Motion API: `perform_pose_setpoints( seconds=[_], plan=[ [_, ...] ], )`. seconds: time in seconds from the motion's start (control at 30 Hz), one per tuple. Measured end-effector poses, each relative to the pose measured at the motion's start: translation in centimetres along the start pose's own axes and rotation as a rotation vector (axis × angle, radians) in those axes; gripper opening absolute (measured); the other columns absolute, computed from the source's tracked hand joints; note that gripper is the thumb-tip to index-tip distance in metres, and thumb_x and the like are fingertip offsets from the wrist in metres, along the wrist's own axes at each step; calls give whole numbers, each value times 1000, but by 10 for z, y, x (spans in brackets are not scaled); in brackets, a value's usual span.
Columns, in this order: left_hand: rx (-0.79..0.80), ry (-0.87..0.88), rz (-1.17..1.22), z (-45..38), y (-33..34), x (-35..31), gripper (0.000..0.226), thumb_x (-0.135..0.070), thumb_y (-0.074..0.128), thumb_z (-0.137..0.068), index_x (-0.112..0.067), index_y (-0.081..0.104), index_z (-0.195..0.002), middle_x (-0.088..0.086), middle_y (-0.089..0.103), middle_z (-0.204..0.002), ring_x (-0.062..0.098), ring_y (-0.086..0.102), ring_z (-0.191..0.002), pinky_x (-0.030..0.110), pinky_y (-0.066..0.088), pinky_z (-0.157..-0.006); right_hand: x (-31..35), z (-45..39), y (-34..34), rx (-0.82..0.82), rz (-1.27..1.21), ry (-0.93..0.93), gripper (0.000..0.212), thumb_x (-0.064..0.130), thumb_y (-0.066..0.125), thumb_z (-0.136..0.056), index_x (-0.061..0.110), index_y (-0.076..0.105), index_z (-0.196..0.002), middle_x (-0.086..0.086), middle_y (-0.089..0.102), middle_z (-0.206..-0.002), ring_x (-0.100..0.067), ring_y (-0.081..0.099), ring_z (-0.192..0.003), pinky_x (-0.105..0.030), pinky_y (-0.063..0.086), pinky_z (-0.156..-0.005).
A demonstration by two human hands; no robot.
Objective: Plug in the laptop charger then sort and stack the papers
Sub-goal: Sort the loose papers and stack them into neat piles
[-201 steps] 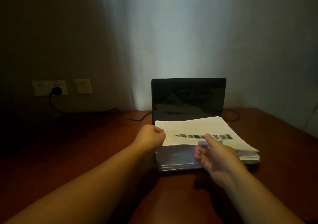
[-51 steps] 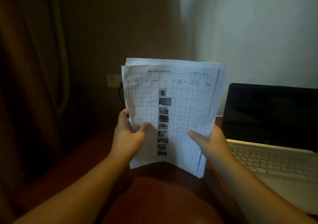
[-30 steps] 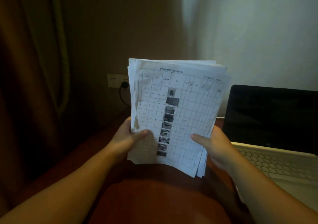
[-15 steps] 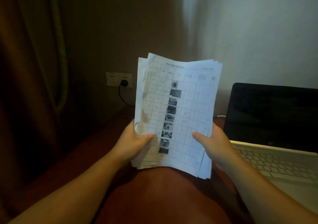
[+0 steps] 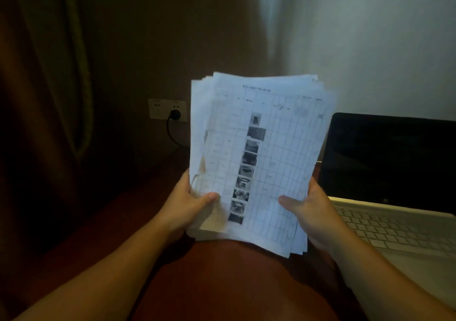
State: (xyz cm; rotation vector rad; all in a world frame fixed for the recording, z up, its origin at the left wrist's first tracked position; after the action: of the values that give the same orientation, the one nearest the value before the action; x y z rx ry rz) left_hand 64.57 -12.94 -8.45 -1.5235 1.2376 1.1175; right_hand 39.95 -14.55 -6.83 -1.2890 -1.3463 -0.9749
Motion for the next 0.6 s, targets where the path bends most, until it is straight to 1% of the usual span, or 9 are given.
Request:
perform_pose_setpoints(
  seconds=[0.1, 0.17, 0.23, 0.27, 0.37, 0.4, 0.47, 0.53, 0.6],
  plan=[
    [-126, 33, 65, 0, -2, -4, 55, -4, 70, -88, -35, 48, -127, -9, 64, -125, 11, 60, -118, 38, 53, -98, 14, 0, 2, -24, 58, -90, 50, -1, 62, -92, 37, 47, -121, 27, 59, -98, 15, 61, -80, -11, 50, -56],
    [-202, 73, 17, 8, -1, -6, 55, -7, 70, -89, -38, 47, -128, -16, 61, -121, 4, 58, -114, 25, 53, -91, 13, 4, 10, -41, 117, -124, 56, 1, 67, -89, 41, 44, -122, 29, 58, -96, 22, 57, -81, -8, 46, -54],
    [-221, 107, -17, 16, 3, -5, 57, -6, 70, -89, -45, 45, -121, -18, 61, -118, 0, 59, -110, 16, 51, -83, 0, 9, 16, -60, 88, -103, 56, 3, 73, -84, 39, 48, -119, 24, 60, -99, 9, 60, -87, -11, 47, -63],
    [-222, 93, -5, 18, 4, 0, 56, -6, 70, -89, -46, 46, -119, -16, 62, -118, 2, 60, -109, 18, 52, -83, -6, 10, 17, -77, 51, -89, 52, 3, 75, -83, 36, 51, -116, 21, 62, -100, 5, 60, -91, -14, 48, -68],
    [-253, -42, 96, 21, 0, 17, 34, -16, 69, -91, -42, 56, -107, -11, 67, -110, 12, 63, -106, 39, 55, -89, -17, 8, 8, -130, -108, -46, 41, 3, 75, -83, 27, 59, -112, 10, 69, -101, -6, 66, -94, -22, 52, -74],
    [-268, -73, 72, 22, -2, 20, 28, -18, 69, -91, -41, 58, -104, -12, 67, -108, 14, 63, -106, 41, 54, -90, -19, 7, 4, -144, -171, -29, 40, 2, 74, -83, 25, 60, -113, 8, 71, -102, -8, 67, -94, -24, 53, -76],
    [-265, -72, -35, 23, 0, 19, 29, -16, 68, -92, -38, 56, -106, -16, 63, -104, 9, 60, -101, 29, 53, -82, -23, 6, 2, -157, -201, -6, 37, 1, 73, -83, 27, 62, -108, 8, 72, -101, -10, 68, -94, -27, 54, -77],
    [-234, -12, -67, 24, 6, 9, 38, -8, 67, -92, -41, 53, -107, -19, 61, -105, 2, 60, -95, 16, 51, -70, -22, 6, 4, -172, -121, -6, 33, 4, 72, -86, 31, 60, -101, 11, 68, -98, -5, 64, -90, -26, 51, -79],
    [-216, 29, -29, 23, 9, 1, 46, -4, 66, -92, -45, 52, -108, -17, 64, -111, 1, 62, -100, 16, 54, -72, -18, 4, 1, -219, -41, -18, 29, 10, 72, -87, 27, 59, -105, 15, 64, -98, -3, 60, -88, -30, 51, -85]
  ],
)
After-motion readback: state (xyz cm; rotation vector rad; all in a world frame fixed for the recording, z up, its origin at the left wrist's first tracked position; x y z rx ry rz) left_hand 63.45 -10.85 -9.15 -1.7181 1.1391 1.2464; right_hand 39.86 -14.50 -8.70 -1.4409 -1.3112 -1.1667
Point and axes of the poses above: each hand's wrist, its own z-axis away from the middle knuckle, its own y-axis out of the palm, x = y × z, the point moved 10 cm from there along -z, towards the middle knuckle
